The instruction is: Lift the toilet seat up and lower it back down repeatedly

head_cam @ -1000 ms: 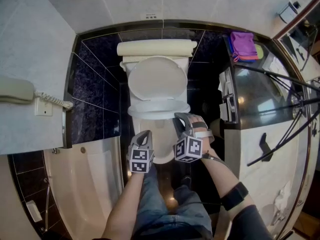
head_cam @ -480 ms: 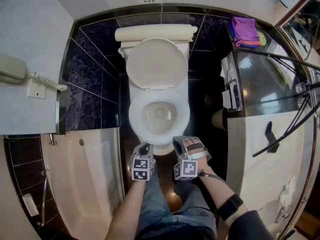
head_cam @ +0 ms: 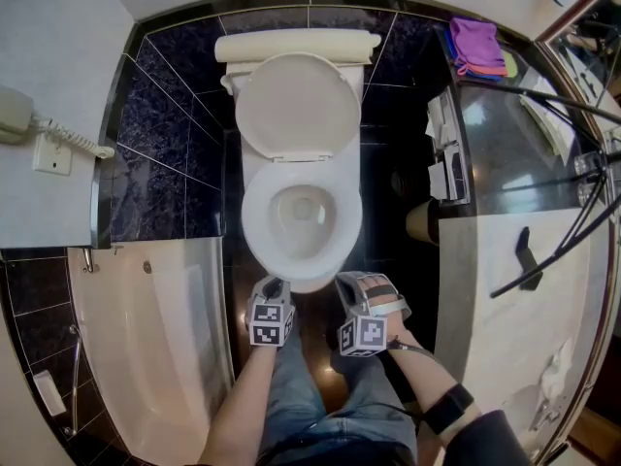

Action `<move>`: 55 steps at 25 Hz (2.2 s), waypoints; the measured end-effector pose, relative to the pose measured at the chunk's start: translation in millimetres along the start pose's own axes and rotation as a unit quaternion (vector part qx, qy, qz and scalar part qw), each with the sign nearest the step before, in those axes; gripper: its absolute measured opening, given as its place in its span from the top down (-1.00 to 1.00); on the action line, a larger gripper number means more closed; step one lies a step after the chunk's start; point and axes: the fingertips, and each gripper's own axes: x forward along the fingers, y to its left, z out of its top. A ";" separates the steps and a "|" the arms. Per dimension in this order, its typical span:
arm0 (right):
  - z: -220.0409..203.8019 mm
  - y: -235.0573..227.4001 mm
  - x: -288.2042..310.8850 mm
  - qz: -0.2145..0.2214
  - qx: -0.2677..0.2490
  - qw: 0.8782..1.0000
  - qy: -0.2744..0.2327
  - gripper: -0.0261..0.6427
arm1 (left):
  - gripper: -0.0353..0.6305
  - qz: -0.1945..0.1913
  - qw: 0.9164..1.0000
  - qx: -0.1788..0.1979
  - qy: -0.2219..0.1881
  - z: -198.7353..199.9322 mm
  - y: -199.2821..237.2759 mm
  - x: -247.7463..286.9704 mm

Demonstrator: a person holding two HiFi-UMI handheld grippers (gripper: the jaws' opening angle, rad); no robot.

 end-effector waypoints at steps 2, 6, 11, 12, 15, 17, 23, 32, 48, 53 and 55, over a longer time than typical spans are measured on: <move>-14.7 -1.9 3.1 -0.011 0.054 0.998 0.001 0.87 | 0.89 -0.004 1.000 0.009 0.009 -16.8 -2.2 5.4; -49.0 -5.3 22.4 -0.034 0.160 0.986 0.007 0.87 | 0.89 -0.022 0.999 0.023 0.030 -51.8 -10.2 20.2; -83.3 4.7 56.8 -0.046 0.243 0.969 0.012 0.87 | 0.89 -0.033 0.997 0.043 0.055 -111.6 -8.3 50.4; -88.9 7.7 64.0 -0.046 0.253 0.966 0.013 0.87 | 0.89 -0.036 0.997 0.045 0.059 -122.6 -7.7 57.3; -103.4 21.1 84.3 -0.041 0.268 0.962 0.016 0.87 | 0.89 -0.039 0.996 0.043 0.067 -156.1 -3.5 80.1; -111.1 28.1 95.8 -0.038 0.273 0.961 0.019 0.87 | 0.89 -0.037 0.996 0.042 0.071 -171.7 0.6 93.8; -123.9 39.7 108.4 -0.030 0.275 0.960 0.030 0.87 | 0.89 -0.035 0.992 0.045 0.115 -202.2 2.8 112.5; -122.7 28.3 112.5 -0.031 0.264 0.963 0.033 0.87 | 0.89 -0.019 0.987 0.040 0.155 -222.2 8.2 114.5; -65.2 -32.3 30.9 -0.039 0.295 0.955 -0.006 0.86 | 0.89 -0.011 0.998 0.039 0.043 -54.3 -7.5 13.5; -3.7 -99.3 -42.1 -0.058 0.333 0.939 -0.055 0.86 | 0.89 0.009 0.999 0.045 -0.025 55.5 -7.9 -66.1; 15.8 -119.7 -72.8 -0.064 0.345 0.934 -0.071 0.86 | 0.89 0.021 0.997 0.049 -0.050 90.4 -8.0 -98.5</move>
